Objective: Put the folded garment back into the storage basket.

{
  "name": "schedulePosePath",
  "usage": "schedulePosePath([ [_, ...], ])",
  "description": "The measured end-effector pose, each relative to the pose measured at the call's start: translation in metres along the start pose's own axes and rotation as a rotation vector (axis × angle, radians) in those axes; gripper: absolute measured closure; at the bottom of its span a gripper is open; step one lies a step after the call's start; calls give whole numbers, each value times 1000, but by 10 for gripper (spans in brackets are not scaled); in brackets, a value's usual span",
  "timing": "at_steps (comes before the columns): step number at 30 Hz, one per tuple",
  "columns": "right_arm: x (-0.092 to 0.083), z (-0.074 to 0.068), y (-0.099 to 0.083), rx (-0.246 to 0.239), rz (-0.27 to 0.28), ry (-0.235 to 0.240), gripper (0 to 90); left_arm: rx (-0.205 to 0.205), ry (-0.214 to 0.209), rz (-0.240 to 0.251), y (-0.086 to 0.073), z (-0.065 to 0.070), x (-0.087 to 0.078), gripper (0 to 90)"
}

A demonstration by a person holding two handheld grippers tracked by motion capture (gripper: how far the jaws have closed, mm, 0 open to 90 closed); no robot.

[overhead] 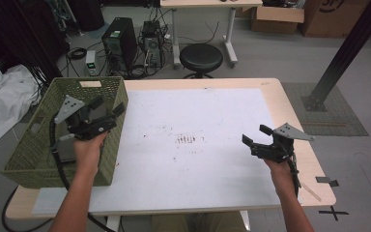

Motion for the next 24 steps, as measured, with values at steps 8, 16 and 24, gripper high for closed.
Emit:
schedulePosePath([
  [8,-3,4,3,0,9,-19,155,18,-57,-15,-14,31,21,158],
  [16,-5,8,4,-5,14,-32,154,53,-91,-58,-39,56,42,159],
  [24,-6,12,3,-9,11,-39,154,20,-122,-80,-62,71,60,159],
])
Point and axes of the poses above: each handheld gripper's, and its own axes: x roughly forward along the jaws, y roughly out of its top, z roughly to its right, the point moved 2 cm from there along x, roughly forward along the jaws, and after that the axes turned 10 degrees about -x, right-handed, at the moved point
